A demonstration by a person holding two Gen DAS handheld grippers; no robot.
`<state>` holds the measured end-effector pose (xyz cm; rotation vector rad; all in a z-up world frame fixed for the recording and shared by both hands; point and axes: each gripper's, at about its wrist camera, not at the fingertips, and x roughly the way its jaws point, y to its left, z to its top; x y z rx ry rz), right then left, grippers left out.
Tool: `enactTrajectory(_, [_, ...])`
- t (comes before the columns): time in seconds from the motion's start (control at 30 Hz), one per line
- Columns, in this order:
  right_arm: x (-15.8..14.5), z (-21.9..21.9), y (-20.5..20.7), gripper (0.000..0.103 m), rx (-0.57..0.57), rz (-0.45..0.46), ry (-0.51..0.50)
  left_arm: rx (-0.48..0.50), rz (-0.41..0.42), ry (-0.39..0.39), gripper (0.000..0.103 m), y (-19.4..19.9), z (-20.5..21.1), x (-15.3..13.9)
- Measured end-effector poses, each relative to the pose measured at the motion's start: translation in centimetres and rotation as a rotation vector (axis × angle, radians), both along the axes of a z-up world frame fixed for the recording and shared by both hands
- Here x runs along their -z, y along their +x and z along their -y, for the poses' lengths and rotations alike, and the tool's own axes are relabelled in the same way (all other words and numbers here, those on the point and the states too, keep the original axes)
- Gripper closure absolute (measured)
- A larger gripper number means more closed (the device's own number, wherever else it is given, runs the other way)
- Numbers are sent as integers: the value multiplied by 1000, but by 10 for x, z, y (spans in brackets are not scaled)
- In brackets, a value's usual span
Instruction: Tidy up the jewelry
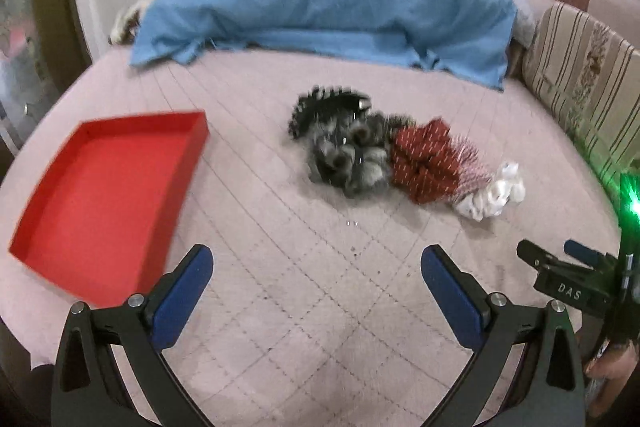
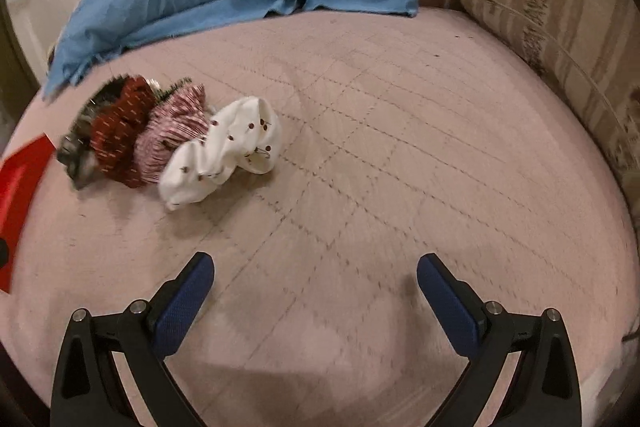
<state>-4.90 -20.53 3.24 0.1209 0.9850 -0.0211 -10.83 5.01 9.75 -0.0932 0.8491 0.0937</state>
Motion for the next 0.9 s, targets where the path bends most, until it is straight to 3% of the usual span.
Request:
enactTrajectory(0.2, [-42, -7, -26, 0, 7, 112, -9, -23, 109, 32, 0, -26, 3, -35])
enactTrajectory(0.47, [-85, -28, -56, 0, -43, 227, -27, -63, 187, 102, 0, -57, 1, -54])
enactTrajectory(0.9, [-120, -55, -88, 0, -85, 359, -74, -86, 151, 68, 0, -75, -13, -57])
